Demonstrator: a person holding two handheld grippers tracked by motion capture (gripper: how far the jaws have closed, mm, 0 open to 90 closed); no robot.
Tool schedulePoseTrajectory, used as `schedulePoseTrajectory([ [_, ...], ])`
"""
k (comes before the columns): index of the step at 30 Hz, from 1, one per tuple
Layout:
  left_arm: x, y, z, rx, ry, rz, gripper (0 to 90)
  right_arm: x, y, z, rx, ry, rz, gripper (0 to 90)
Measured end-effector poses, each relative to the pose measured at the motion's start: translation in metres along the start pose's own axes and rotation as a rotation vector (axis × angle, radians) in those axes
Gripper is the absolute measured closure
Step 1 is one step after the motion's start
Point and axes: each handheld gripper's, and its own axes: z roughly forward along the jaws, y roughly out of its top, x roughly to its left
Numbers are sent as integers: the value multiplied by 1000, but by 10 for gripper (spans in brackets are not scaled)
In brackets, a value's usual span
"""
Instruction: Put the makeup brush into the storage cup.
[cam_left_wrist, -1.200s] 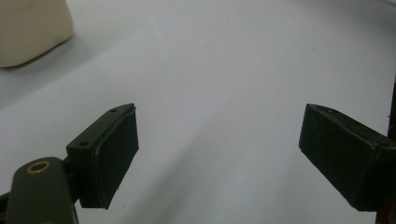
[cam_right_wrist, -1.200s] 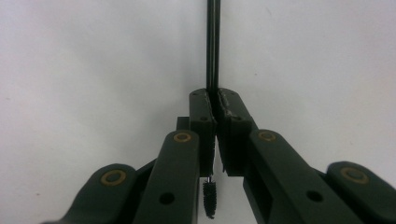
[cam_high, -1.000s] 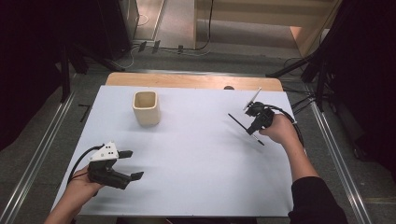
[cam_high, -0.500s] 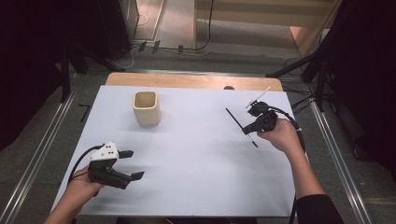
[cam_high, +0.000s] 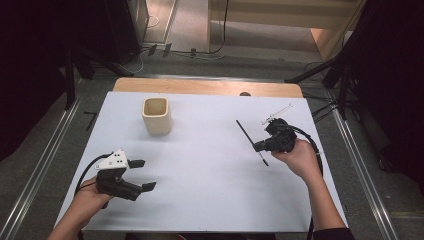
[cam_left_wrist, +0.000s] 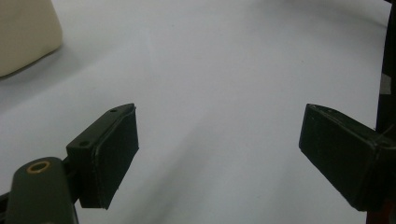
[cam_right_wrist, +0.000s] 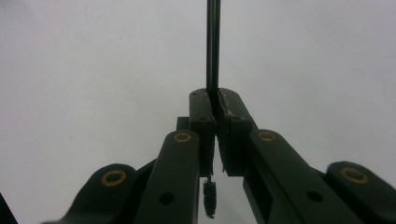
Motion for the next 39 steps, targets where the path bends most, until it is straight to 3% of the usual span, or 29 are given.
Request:
schedulePoseTrajectory([
  [9, 2, 4, 0, -60, -5, -41, 120, 14, 1, -6, -33, 43, -35, 872],
  [12, 4, 6, 0, -60, -1, -37, 120, 18, 2, -8, -45, 54, -48, 872],
  [18, 5, 13, 4, -50, -44, -58, 120, 25, 3, -13, -62, 79, -61, 872],
  [23, 5, 18, 12, -46, -38, -67, 120, 28, 3, -15, -66, 95, -78, 872],
  [24, 6, 22, 15, -56, -52, -83, 120, 29, 3, -15, -66, 102, -84, 872],
  [29, 8, 27, 18, -67, -154, -85, 120, 30, -2, -17, -61, 119, -95, 873],
  [30, 8, 28, 19, -66, -158, -95, 120, 31, -3, -18, -62, 124, -90, 873],
  [33, 10, 30, 21, -41, -145, -94, 120, 34, -5, -21, -65, 134, -98, 873],
  [39, 10, 36, 20, -41, -135, -113, 120, 43, -3, -15, -37, 151, -137, 872],
])
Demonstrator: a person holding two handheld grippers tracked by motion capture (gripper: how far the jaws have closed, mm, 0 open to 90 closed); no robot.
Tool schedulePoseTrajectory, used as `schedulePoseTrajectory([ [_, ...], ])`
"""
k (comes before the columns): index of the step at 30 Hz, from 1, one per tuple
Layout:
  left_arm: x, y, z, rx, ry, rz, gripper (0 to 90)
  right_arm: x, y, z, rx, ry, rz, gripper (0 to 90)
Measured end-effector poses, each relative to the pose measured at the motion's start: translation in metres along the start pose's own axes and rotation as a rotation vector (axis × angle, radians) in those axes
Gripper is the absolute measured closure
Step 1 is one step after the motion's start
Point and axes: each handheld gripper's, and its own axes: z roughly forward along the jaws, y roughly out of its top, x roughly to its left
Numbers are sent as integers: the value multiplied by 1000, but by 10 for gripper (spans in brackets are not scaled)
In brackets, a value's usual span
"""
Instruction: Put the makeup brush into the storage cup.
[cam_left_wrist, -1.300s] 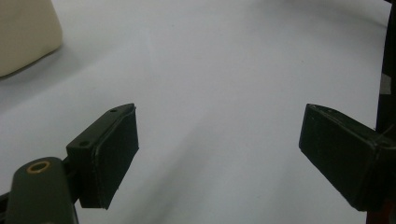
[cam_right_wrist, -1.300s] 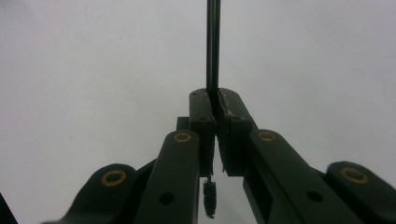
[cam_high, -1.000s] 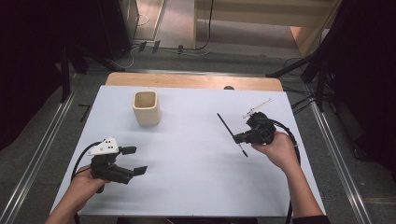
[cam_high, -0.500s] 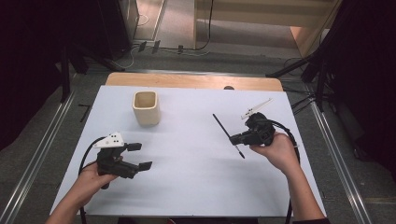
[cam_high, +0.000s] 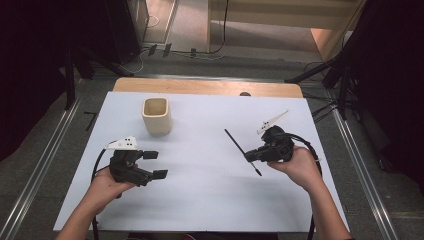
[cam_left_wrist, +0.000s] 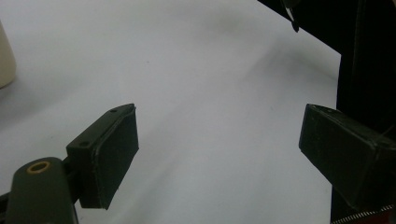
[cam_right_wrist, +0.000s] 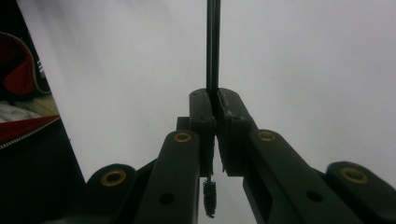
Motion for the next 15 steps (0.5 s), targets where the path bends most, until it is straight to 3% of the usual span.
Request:
schedulePoseTrajectory([
  [4, 0, 1, 2, 6, -3, -7, 120, 5, 4, 6, 25, 9, -25, 872],
  [9, -1, 0, 5, 53, -10, 2, 120, 11, 8, 11, 50, 15, -45, 872],
  [15, 1, 3, 7, 55, -16, -3, 120, 16, 11, 18, 91, 16, -77, 872],
])
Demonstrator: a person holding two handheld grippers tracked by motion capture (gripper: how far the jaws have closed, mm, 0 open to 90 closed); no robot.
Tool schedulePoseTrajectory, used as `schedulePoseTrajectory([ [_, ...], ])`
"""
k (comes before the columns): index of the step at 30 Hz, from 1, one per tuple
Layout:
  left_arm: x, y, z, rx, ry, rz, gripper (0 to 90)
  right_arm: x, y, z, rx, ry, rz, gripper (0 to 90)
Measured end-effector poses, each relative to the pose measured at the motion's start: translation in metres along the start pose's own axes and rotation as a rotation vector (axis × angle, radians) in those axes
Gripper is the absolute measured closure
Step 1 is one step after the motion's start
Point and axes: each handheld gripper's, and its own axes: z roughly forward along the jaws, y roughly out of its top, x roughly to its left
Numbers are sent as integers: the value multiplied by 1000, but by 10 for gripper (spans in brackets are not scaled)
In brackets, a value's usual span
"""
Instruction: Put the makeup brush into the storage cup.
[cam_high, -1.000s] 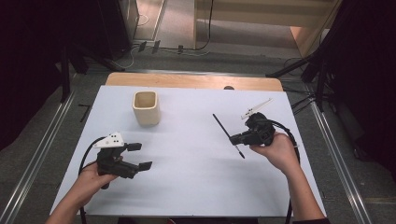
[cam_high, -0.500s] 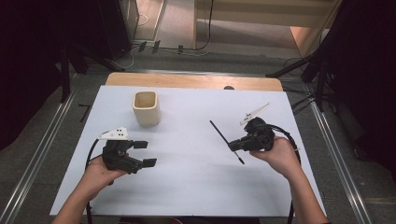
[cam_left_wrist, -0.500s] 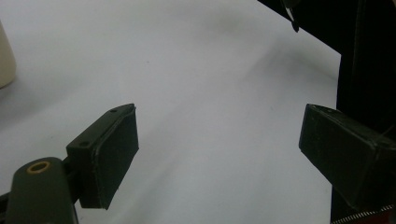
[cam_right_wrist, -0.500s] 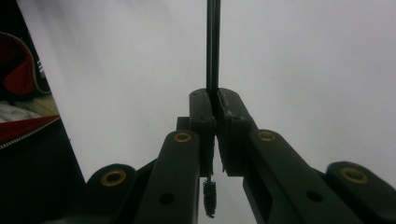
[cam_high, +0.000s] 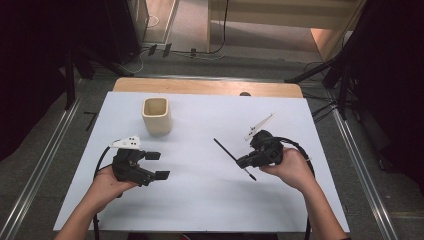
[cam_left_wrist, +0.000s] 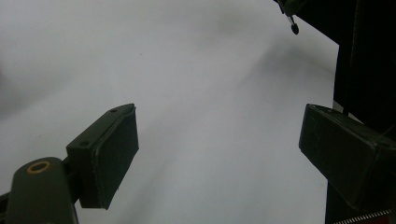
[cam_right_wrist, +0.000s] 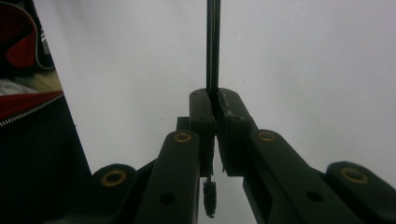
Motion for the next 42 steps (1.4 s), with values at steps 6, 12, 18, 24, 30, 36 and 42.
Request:
schedulePoseTrajectory([
  [6, -2, 4, 4, 15, -8, 2, 121, 3, 5, 5, 36, 16, -38, 872],
  [12, -7, 5, 7, 30, -5, 6, 121, 12, 14, 13, 70, 26, -86, 872],
  [18, -10, 13, 9, 51, -7, 29, 120, 21, 22, 24, 116, 33, -135, 872],
  [24, -13, 22, 16, 69, -23, 52, 121, 29, 32, 26, 160, 36, -190, 872],
  [30, -18, 28, 21, 84, -43, 64, 121, 30, 37, 25, 172, 67, -211, 872],
  [36, -18, 33, 25, 112, -43, 71, 121, 29, 42, 28, 237, 48, -235, 872],
  [42, -20, 39, 29, 122, -51, 79, 121, 31, 47, 28, 271, 26, -279, 872],
])
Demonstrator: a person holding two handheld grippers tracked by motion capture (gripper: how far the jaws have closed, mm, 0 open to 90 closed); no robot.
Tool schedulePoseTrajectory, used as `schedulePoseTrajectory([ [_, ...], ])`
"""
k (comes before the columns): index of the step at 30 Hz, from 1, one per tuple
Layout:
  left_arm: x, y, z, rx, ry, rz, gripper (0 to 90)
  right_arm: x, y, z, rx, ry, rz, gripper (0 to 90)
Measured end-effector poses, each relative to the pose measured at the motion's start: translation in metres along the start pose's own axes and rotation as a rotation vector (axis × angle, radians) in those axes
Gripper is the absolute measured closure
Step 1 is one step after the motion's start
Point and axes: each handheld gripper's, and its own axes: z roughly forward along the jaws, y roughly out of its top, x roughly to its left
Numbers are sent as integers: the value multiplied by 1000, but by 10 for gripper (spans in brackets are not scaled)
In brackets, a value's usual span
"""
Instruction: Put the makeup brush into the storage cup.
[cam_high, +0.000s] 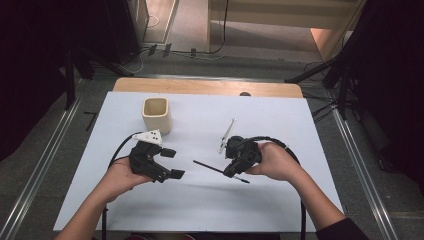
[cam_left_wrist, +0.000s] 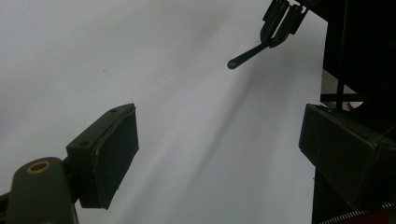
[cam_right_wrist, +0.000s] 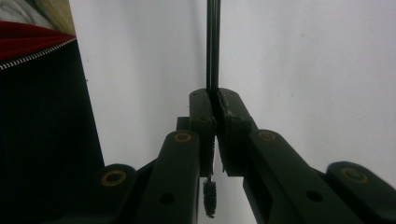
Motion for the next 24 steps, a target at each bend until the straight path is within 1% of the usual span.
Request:
schedulePoseTrajectory([
  [1, 0, 1, 1, 3, -6, -2, 121, 0, 1, 0, 9, 1, -3, 872],
  [2, 0, 3, 2, 5, -9, 1, 121, 0, 2, 0, 11, -7, -27, 872],
  [3, -1, 4, 3, 7, -7, 0, 121, 1, 4, 0, 22, -12, -28, 872],
  [4, -1, 5, 4, 17, -10, 2, 121, 1, 5, 0, 34, -18, -40, 872],
  [5, -2, 6, 5, 18, -5, 6, 121, 2, 7, 1, 44, -14, -47, 872],
  [6, -2, 7, 5, 31, -1, 11, 121, 3, 8, 1, 65, -16, -47, 872],
  [8, -3, 8, 8, 41, -8, 12, 121, 4, 11, 2, 82, -24, -81, 872],
  [9, -4, 8, 9, 45, -9, 9, 121, 4, 13, 1, 98, -25, -85, 872],
  [12, -5, 9, 13, 70, -14, 12, 121, 6, 18, 0, 115, -37, -100, 871],
  [16, -7, 11, 18, 78, -20, 17, 121, 10, 25, 0, 134, -58, -152, 871],
  [17, -7, 11, 18, 78, -20, 17, 121, 11, 27, 0, 144, -65, -156, 870],
  [18, -9, 11, 20, 84, -27, 16, 121, 11, 28, 1, 149, -67, -164, 870],
  [20, -9, 11, 20, 84, -27, 15, 121, 11, 31, 2, 155, -65, -175, 870],
  [22, -8, 11, 22, 97, -28, 9, 121, 12, 33, 4, 156, -62, -181, 871],
  [23, -7, 11, 23, 100, -31, 8, 121, 12, 34, 5, 167, -67, -185, 870],
  [24, -7, 11, 24, 103, -35, -2, 122, 12, 35, 5, 167, -66, -194, 871],
])
